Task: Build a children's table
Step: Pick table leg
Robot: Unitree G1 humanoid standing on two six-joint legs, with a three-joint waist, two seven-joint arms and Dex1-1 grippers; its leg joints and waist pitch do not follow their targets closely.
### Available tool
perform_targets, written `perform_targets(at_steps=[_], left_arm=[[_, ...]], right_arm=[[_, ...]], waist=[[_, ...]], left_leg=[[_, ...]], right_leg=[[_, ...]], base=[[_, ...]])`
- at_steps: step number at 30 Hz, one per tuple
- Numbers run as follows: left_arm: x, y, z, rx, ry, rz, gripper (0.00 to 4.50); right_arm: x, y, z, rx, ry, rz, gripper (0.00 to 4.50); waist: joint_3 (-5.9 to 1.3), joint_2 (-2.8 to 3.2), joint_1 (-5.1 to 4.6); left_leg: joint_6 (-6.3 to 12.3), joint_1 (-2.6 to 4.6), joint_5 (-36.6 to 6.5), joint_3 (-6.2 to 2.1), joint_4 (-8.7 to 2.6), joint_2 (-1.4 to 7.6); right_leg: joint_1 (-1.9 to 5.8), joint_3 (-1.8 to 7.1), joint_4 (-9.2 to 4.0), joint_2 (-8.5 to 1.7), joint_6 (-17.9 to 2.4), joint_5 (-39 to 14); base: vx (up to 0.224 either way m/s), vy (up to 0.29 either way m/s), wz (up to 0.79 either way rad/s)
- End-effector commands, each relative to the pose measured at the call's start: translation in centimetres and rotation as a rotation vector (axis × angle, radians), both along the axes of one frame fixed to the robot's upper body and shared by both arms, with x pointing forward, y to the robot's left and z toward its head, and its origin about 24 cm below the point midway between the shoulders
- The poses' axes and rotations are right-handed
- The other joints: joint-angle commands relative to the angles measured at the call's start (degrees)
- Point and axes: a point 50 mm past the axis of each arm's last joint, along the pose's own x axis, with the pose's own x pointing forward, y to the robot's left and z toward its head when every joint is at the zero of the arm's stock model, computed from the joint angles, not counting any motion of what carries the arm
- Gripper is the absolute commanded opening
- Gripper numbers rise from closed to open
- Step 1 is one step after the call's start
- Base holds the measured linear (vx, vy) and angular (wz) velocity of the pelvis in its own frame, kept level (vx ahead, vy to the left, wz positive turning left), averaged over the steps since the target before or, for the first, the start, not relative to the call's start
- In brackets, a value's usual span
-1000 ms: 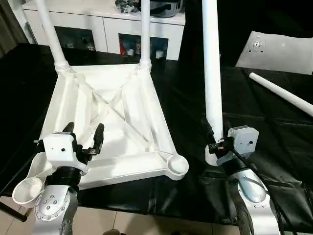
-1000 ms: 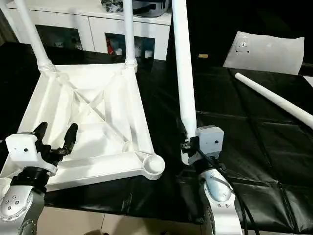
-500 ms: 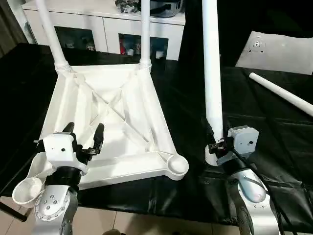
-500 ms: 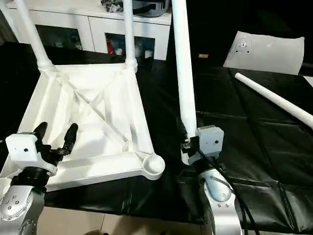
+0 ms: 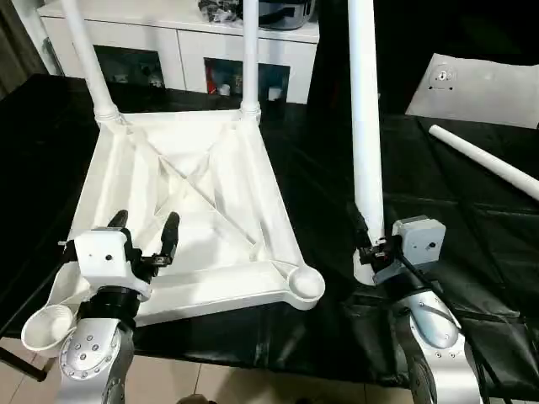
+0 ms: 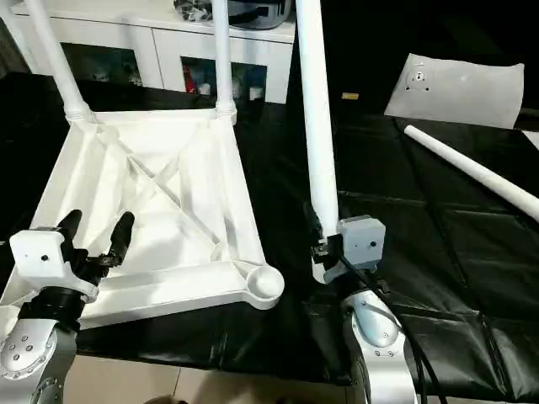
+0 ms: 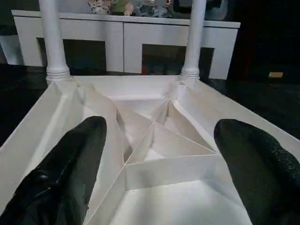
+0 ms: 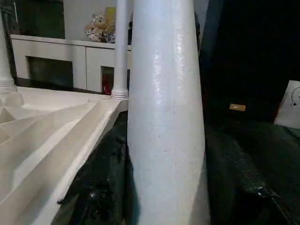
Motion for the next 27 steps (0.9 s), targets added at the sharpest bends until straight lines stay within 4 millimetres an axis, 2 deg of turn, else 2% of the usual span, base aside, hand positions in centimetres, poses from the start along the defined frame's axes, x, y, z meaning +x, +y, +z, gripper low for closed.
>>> perform_targets(at_steps=[1,27], left_arm=[[0.14,-0.07,0.12,0.0,-0.011,-0.003,4.09],[0.14,-0.07,0.12,0.0,-0.011,-0.003,4.09]], right_arm=[[0.17,-0.05,0.14,0.004,-0.001,0.0,1.85],[0.17,-0.05,0.14,0.004,-0.001,0.0,1.85]], waist=[[-2.25,0.42,0.05],[-2.2,0.4,0.02]], left_leg=[[-0.16,0.65,-27.8,-1.11,-4.93,1.72],[-0.19,0.64,-28.0,-1.12,-4.94,1.7]], right_leg=[[1.06,2.16,-5.31,-2.69,-1.1,-28.6],[1.04,2.12,-5.38,-2.67,-0.9,-29.1]], base=[[0.0,0.0,0.0],[0.0,0.0,0.0]])
